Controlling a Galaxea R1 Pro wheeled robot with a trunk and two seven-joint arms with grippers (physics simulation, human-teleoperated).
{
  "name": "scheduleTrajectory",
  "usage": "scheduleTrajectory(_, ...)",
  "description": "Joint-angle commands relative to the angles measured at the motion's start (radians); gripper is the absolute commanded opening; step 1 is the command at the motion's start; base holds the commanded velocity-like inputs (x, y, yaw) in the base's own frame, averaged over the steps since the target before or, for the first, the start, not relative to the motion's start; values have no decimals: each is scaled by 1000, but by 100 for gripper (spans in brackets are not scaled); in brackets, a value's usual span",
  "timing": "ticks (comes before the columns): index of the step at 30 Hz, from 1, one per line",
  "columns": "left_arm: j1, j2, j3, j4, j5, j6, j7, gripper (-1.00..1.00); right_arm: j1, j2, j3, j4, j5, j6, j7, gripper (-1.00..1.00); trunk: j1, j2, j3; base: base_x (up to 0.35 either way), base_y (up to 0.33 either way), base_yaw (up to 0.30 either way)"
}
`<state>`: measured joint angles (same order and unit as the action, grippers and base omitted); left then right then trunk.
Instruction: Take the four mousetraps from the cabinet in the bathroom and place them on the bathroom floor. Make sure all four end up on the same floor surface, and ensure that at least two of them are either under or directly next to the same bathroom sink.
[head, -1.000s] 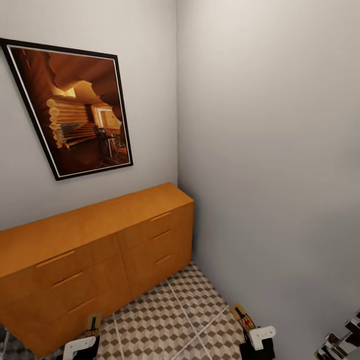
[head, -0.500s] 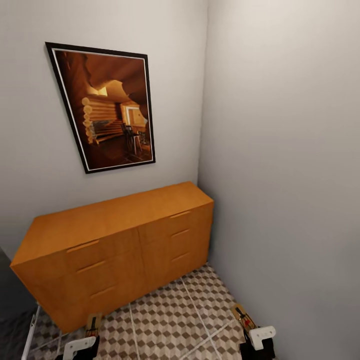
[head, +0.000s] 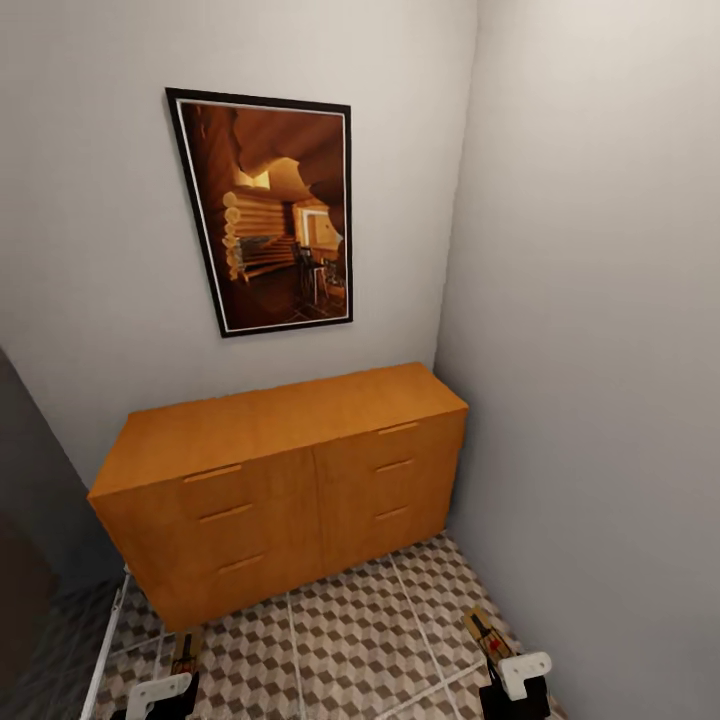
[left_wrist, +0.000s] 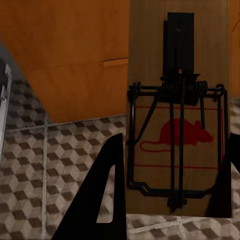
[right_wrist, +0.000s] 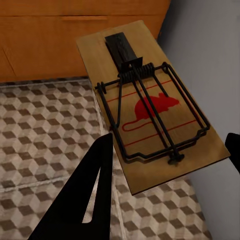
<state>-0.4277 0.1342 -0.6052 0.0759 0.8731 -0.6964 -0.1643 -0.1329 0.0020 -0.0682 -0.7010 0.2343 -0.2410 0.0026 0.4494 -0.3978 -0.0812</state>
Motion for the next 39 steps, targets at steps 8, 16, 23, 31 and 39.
scheduleTrajectory(8, -2, -1, -5, 4, 9, -3, -6, -100, -1, 0, -2, 0, 8, -3, -4, -100, 1, -2, -6, -56, 0, 258)
scheduleTrajectory(16, -2, -1, -5, 4, 9, -3, -6, -100, -1, 0, -2, 0, 8, -3, -4, -100, 1, -2, -11, -139, 0, 255)
scheduleTrajectory(23, -2, -1, -5, 4, 9, -4, -6, -100, -1, 0, -2, 0, 8, -3, -4, -100, 1, -2, -14, -145, 0, 247)
scheduleTrajectory(31, -2, -1, -5, 4, 9, -3, -6, -100, -1, 0, -2, 0, 8, -3, -4, -100, 1, -2, -18, -145, 0, 243)
scheduleTrajectory(39, -2, -1, -5, 4, 9, -3, -6, -100, -1, 0, -2, 0, 8, -3, -4, -100, 1, -2, -22, -143, 0, 243)
